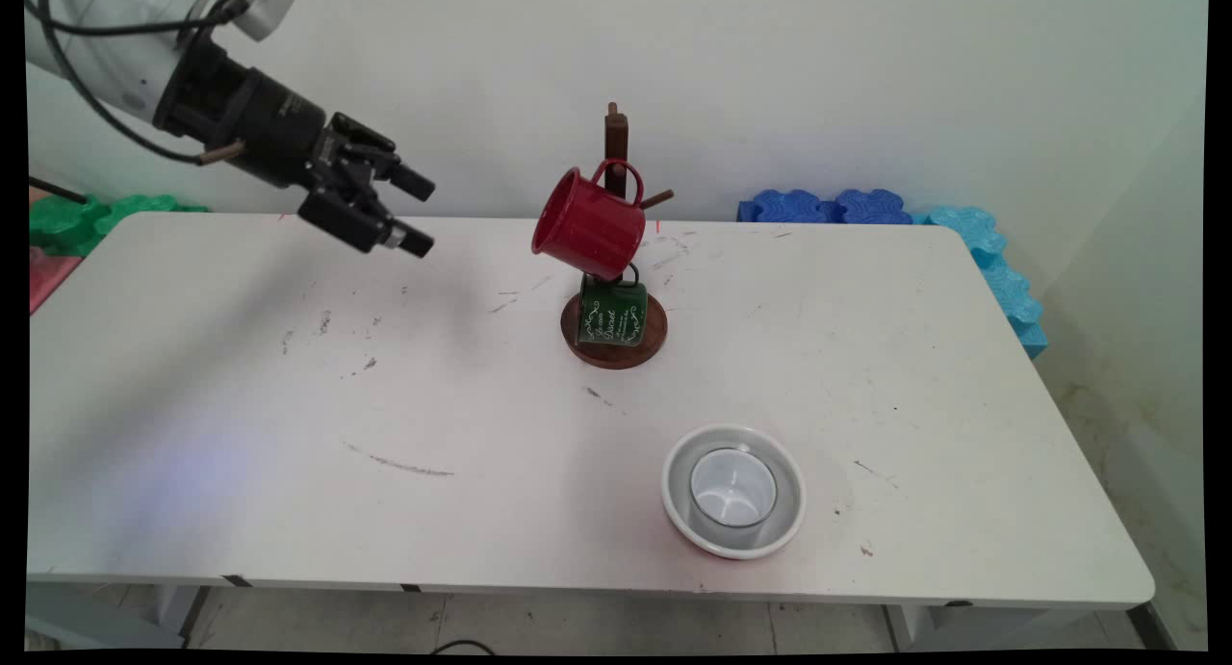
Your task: Pick up the red mug from the rack
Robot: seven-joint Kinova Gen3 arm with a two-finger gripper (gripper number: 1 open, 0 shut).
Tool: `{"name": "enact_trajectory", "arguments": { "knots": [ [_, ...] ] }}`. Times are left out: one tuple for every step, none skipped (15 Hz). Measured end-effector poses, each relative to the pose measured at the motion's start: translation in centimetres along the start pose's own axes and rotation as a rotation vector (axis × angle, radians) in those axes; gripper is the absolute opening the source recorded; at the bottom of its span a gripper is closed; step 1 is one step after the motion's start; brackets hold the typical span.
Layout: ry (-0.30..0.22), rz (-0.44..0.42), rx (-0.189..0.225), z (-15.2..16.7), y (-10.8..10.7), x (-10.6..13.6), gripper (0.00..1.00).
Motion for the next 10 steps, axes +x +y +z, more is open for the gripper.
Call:
{"name": "enact_trajectory", "arguments": {
  "knots": [
    [0.010,-0.014,0.004,0.1,0.1,0.2,1.00],
    [0.023,-0.034,0.008,0.3,0.3,0.3,1.00],
    [0.036,-0.057,0.011,0.6,0.6,0.4,1.00],
    [0.046,-0.077,0.013,1.0,0.8,0.4,1.00],
    [0.052,-0.089,0.014,1.2,0.9,0.5,1.00],
    [0.061,-0.106,0.015,1.6,1.1,0.5,1.00],
    [0.067,-0.118,0.016,1.8,1.3,0.5,1.00],
    [0.077,-0.138,0.016,2.2,1.5,0.5,1.00],
    [0.085,-0.154,0.015,2.6,1.7,0.6,1.00],
    [0.094,-0.171,0.015,3.1,1.8,0.7,1.00]
  ]
}}
